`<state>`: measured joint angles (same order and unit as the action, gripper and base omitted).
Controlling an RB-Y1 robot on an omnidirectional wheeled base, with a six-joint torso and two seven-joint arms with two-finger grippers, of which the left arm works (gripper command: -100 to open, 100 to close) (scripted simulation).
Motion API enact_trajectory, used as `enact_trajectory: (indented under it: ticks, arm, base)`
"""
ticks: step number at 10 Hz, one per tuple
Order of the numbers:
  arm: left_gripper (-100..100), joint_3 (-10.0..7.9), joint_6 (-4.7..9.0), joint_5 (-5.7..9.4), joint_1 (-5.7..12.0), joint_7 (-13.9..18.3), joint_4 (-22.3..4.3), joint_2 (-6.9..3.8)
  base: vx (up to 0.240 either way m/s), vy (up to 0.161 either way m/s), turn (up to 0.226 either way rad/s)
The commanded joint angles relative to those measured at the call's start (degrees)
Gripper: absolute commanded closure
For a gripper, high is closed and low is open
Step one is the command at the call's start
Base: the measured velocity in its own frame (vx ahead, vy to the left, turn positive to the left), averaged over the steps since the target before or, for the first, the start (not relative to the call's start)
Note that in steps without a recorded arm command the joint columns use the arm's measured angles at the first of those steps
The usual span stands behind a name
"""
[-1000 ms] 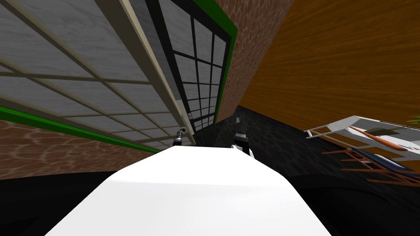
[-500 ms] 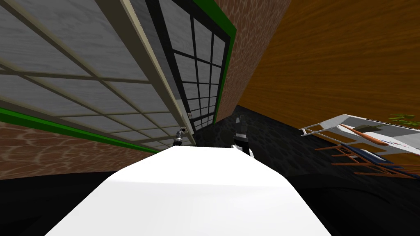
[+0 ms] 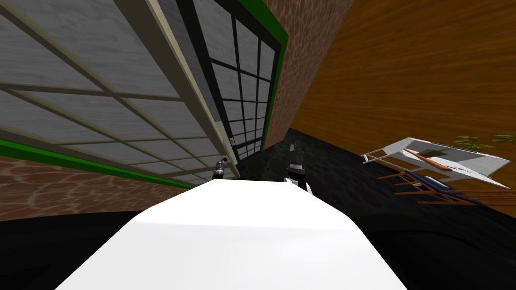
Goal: Pull the door open
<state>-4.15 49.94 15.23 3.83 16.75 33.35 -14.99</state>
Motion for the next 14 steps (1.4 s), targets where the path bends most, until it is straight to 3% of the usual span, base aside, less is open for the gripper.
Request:
enact_trajectory:
  ticks: [1,4,6,8,9,10,14]
  arm:
    - [100,0.94,0.81,0.60,0.58,2.86,0.07,0.59]
    - [100,1.67,0.78,2.13,0.57,7.23,0.15,0.49]
    - [100,1.67,0.78,2.13,0.57,7.66,0.15,0.49]
    - [100,2.40,0.75,3.65,0.57,11.42,0.23,0.39]
    - [100,2.40,0.75,3.65,0.57,12.42,0.23,0.39]
    - [-100,2.30,0.46,4.88,0.29,14.11,-0.83,0.19]
    - [-100,3.16,0.36,7.13,0.43,19.63,-0.16,0.91]
  base:
    - [-0.039,0.007,-0.040]
    - [-0.046,0.019,-0.070]
    - [-0.026,0.003,-0.010]
    - [-0.037,0.013,-0.083]
    - [-0.040,0.018,-0.035]
    - [-0.058,0.020,0.003]
    - [-0.092,-0.007,-0.051]
